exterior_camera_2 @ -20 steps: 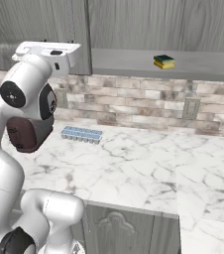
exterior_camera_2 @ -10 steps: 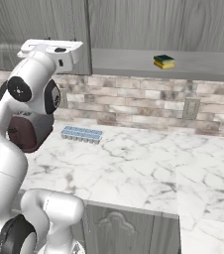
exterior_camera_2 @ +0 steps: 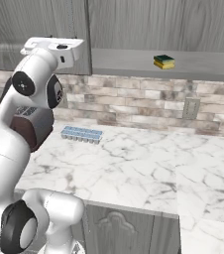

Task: Pick the spray and sponge from the cabinet and place them on the counter.

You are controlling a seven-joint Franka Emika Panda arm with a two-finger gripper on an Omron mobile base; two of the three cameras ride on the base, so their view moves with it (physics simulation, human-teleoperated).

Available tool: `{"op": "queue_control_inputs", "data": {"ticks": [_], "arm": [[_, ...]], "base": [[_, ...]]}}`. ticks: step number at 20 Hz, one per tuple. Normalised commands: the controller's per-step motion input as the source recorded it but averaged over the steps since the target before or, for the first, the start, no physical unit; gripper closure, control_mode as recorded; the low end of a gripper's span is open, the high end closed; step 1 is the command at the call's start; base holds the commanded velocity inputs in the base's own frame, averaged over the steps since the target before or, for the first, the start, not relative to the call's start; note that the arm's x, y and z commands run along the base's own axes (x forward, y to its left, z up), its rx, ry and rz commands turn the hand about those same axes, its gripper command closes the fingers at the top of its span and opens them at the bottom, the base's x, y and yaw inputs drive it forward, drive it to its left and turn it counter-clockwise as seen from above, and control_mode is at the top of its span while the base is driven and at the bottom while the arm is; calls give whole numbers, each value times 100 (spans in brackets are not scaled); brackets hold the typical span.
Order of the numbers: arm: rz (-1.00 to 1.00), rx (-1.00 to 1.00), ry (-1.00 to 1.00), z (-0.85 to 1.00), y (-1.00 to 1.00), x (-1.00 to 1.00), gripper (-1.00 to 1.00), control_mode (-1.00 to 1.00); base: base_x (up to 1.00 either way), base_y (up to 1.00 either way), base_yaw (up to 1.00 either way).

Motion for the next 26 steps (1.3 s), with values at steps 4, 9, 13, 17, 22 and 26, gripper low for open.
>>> {"op": "queue_control_inputs", "data": {"ticks": [4, 9, 13, 17, 22, 26], "arm": [[0, 1, 0, 0, 0, 36, -100, -100], [0, 0, 0, 0, 0, 35, -100, -100], [0, 0, 0, 0, 0, 34, -100, -100], [0, 0, 0, 0, 0, 33, -100, -100], [0, 1, 0, 0, 0, 35, -100, -100], [0, 1, 0, 0, -3, 33, -100, -100]], "base": [[0, 0, 0], [0, 0, 0], [0, 0, 0], [0, 0, 0], [0, 0, 0], [0, 0, 0]]}}
